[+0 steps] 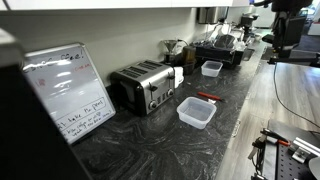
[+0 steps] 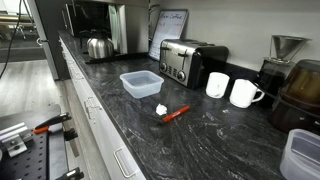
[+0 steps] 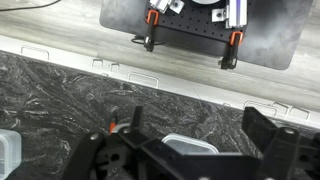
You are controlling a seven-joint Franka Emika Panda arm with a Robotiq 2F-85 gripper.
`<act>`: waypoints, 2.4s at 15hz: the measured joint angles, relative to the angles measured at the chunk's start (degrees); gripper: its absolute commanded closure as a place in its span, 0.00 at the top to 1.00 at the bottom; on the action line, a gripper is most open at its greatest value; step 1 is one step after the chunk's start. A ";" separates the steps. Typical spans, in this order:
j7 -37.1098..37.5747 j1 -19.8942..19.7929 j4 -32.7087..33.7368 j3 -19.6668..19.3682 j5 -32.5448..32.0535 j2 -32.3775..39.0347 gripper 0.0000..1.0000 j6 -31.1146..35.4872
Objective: Pick the pen and place it in the bowl on the right, slide the bowl on the left to the right and then move the white cup to the left
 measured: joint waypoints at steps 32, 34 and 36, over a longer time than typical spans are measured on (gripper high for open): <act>-16.26 -7.69 11.42 -11.90 9.15 39.89 1.00 37.31; -16.08 -8.84 11.20 -11.89 7.64 41.61 1.00 40.14; -15.15 -9.60 11.17 -11.89 5.50 43.15 1.00 41.31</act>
